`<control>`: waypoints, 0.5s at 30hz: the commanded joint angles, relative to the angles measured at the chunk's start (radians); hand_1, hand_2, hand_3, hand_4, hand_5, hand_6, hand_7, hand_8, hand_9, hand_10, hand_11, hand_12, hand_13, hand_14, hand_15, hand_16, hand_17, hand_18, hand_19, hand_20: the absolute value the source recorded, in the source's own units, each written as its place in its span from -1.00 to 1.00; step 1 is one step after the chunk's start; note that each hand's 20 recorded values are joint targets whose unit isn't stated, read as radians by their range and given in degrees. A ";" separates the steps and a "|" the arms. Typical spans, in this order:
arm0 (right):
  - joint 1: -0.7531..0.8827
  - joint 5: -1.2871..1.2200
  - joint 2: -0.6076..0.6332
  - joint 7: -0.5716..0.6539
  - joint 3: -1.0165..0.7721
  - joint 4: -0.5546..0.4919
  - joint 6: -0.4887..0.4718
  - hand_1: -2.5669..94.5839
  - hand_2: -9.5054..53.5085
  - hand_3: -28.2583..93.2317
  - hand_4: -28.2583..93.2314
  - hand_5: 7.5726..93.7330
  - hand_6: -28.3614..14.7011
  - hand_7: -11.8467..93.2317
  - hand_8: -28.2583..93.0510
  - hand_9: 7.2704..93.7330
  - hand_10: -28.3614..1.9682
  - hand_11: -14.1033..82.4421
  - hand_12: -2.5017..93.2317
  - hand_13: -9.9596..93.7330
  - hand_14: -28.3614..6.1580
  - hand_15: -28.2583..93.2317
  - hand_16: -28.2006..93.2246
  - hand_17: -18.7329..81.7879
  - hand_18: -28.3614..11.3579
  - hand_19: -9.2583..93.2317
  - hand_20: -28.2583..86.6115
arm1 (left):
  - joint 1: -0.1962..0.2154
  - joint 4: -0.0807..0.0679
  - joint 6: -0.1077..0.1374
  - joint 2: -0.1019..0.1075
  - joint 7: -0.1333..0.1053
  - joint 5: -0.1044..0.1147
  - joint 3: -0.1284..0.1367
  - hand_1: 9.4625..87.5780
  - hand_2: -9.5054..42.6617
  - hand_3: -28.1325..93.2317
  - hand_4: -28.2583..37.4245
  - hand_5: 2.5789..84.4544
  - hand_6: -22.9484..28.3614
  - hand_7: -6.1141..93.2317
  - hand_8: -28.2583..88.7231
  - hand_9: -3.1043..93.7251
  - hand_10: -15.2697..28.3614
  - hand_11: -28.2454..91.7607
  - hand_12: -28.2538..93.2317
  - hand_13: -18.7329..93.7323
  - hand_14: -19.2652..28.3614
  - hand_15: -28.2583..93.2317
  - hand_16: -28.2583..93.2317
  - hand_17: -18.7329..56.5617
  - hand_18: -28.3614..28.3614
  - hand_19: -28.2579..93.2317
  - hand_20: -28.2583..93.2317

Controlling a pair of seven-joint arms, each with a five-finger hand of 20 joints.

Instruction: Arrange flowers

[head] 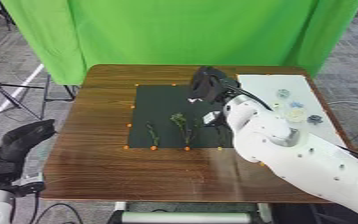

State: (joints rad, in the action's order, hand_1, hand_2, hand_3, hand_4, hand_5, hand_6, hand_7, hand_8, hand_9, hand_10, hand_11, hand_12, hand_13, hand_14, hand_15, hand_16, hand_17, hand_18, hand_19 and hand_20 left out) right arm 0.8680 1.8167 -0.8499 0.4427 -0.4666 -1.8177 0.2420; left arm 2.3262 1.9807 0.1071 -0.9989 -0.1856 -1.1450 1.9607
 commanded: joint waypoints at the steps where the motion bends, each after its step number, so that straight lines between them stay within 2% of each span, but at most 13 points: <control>1: -0.080 -0.028 -0.227 -0.052 0.094 0.042 -0.056 0.35 -1.00 0.40 -0.78 0.65 0.34 -0.37 -0.38 0.85 0.12 -0.63 -0.25 0.91 0.52 0.51 0.00 0.55 -0.30 1.00 0.55 | -0.013 -0.008 -0.030 0.016 0.009 -0.016 -0.030 -0.52 -0.84 0.45 -0.62 0.03 0.13 -0.60 -0.63 -0.08 0.42 -0.21 -0.36 -0.07 0.61 -0.18 -0.55 -0.36 0.54 -0.29 -0.25; 3: -0.100 -0.028 -0.250 -0.054 0.131 0.058 -0.050 0.36 -1.00 0.40 -0.78 0.66 0.33 -0.38 -0.39 0.85 0.11 -0.63 -0.26 0.91 0.51 0.51 0.00 0.55 -0.30 1.00 0.55 | -0.030 -0.014 -0.053 0.025 0.017 -0.044 -0.039 -0.52 -0.82 0.43 -0.61 0.03 0.13 -0.61 -0.63 -0.09 0.43 -0.21 -0.36 -0.07 0.61 -0.17 -0.55 -0.36 0.55 -0.29 -0.25; 5: -0.107 -0.019 -0.278 -0.058 0.150 0.074 -0.054 0.37 -1.00 0.39 -0.78 0.67 0.33 -0.39 -0.40 0.85 0.09 -0.64 -0.27 0.90 0.50 0.51 0.00 0.55 -0.29 1.00 0.55 | -0.041 -0.015 -0.070 0.026 0.021 -0.058 -0.044 -0.52 -0.80 0.39 -0.58 0.03 0.14 -0.62 -0.62 -0.09 0.44 -0.20 -0.36 -0.08 0.62 -0.16 -0.55 -0.37 0.55 -0.29 -0.26; 12: -0.109 -0.006 -0.326 -0.079 0.213 0.122 -0.070 0.39 -1.00 0.38 -0.78 0.69 0.31 -0.41 -0.43 0.83 0.05 -0.65 -0.31 0.90 0.50 0.52 -0.01 0.55 -0.29 1.00 0.56 | -0.079 -0.024 -0.088 0.042 0.024 -0.057 -0.071 -0.48 -0.75 0.30 -0.50 0.04 0.16 -0.62 -0.62 -0.09 0.45 -0.18 -0.36 -0.09 0.64 -0.14 -0.56 -0.38 0.55 -0.29 -0.26; 15: -0.108 -0.001 -0.332 -0.089 0.230 0.148 -0.071 0.40 -1.00 0.38 -0.78 0.68 0.31 -0.41 -0.43 0.83 0.05 -0.65 -0.31 0.90 0.50 0.53 -0.01 0.55 -0.29 1.00 0.57 | -0.104 -0.033 -0.097 0.049 0.025 -0.057 -0.086 -0.47 -0.74 0.28 -0.46 0.04 0.16 -0.62 -0.61 -0.10 0.46 -0.17 -0.36 -0.09 0.65 -0.14 -0.57 -0.38 0.56 -0.28 -0.26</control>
State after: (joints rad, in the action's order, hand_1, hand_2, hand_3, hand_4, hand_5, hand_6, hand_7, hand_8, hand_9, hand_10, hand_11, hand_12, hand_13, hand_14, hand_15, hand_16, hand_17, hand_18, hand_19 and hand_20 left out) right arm 0.7578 1.7910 -1.1557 0.3776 -0.2753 -1.7064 0.1854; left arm 2.2603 1.9566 0.0350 -0.9633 -0.1694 -1.1991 1.8947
